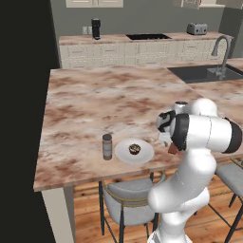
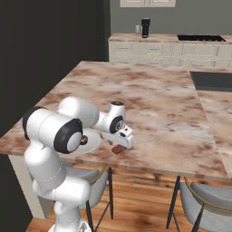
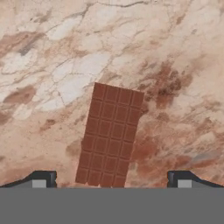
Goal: Take the cinnamon bottle from the cabinet and place it on the dining table, next to the plate with the cupcake. Then take the chocolate from the dining counter and place it on the cupcake plate.
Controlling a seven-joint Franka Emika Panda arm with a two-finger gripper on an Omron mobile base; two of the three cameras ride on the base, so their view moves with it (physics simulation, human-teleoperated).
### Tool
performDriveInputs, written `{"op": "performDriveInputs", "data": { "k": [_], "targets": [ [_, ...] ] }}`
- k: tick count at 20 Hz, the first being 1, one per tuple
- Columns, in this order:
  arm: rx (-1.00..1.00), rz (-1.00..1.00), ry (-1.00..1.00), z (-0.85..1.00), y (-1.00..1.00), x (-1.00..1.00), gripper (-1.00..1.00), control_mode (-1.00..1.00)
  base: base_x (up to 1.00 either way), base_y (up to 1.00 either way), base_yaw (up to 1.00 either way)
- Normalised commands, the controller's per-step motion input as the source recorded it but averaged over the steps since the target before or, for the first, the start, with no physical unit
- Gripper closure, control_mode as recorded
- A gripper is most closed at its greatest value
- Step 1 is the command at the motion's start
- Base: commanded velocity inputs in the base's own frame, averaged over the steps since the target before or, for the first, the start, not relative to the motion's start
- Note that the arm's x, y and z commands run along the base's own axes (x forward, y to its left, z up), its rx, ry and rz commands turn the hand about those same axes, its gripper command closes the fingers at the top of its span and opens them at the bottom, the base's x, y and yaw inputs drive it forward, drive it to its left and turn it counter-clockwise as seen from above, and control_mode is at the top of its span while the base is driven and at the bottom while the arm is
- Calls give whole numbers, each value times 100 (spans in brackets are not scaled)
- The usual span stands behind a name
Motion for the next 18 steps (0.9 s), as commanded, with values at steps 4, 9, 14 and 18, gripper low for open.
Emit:
{"op": "performDriveInputs", "data": {
  "k": [4,9,14,18],
  "targets": [
    [0,-6,-2,-23,-6,24,-100,-100,0,0,0],
    [0,-5,-1,-25,-3,4,-100,-100,0,0,0],
    [0,-5,-3,-27,-2,8,-100,-100,0,0,0],
    [0,-5,-4,-31,-1,9,-100,-100,0,0,0]
  ]
}}
